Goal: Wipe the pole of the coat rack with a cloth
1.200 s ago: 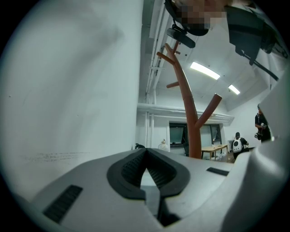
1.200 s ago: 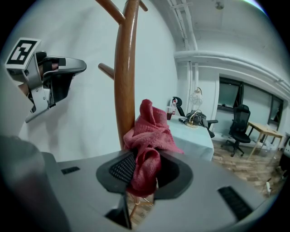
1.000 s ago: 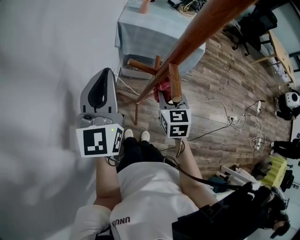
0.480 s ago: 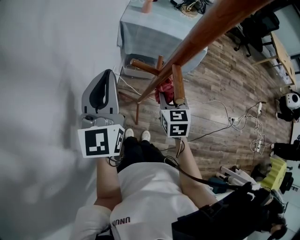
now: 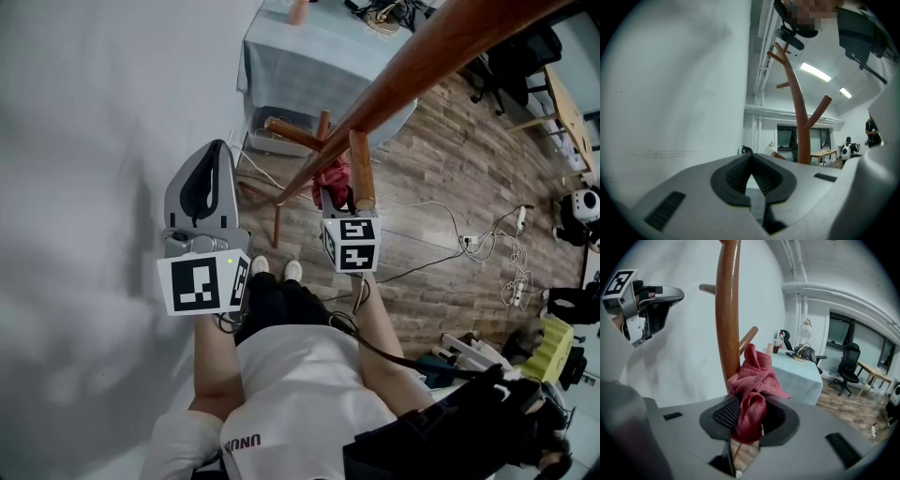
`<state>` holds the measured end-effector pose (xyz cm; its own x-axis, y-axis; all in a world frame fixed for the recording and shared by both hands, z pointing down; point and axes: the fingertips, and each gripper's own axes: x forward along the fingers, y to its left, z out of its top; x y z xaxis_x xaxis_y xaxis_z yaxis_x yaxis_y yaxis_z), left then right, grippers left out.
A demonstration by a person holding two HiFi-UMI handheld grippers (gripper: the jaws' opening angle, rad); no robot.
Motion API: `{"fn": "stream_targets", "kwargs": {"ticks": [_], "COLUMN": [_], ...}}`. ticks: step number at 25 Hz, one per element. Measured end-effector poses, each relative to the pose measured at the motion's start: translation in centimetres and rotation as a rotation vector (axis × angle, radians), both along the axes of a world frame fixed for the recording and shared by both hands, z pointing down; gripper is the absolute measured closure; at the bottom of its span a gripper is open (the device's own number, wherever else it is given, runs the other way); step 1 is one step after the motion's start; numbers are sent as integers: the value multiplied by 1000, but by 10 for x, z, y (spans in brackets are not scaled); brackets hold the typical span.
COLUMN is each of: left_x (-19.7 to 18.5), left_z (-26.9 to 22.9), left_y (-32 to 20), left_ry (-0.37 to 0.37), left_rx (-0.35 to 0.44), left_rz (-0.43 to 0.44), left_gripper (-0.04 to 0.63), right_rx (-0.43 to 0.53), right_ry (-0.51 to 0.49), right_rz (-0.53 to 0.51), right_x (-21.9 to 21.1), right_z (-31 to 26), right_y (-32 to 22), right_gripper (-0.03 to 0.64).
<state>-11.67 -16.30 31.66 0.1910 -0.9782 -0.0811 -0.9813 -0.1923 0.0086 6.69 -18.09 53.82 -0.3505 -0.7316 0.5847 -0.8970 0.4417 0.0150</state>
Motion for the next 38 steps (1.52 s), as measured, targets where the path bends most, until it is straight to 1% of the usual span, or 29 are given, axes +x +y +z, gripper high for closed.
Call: {"fn": "stream_targets", "kwargs": {"ticks": [4, 9, 17, 24, 30, 38], "left_x": [-1, 2, 5, 9, 11, 16], "left_z": [1, 4, 5, 0, -1, -16], "left_y": [0, -2, 1, -1, 1, 3], "left_ry": [3, -18, -12, -14, -19, -24], "left_rx": [-3, -10, -1, 20, 38, 73], "left_rz": [-2, 1, 9, 14, 19, 26], "left_gripper": [583, 582, 583, 583, 582, 583], "right_rx": [-9, -12, 40, 115, 210, 337], "right_ry": [9, 19, 27, 15, 9, -8], "right_rz": [-2, -3, -3, 15, 44, 87], "right_x": [0, 3, 9, 16, 25, 40], "right_z": [3, 5, -12, -40, -75, -129], "right_y": [1, 0, -2, -12, -21, -26], "right_gripper": [505, 505, 505, 505, 505, 505]}}
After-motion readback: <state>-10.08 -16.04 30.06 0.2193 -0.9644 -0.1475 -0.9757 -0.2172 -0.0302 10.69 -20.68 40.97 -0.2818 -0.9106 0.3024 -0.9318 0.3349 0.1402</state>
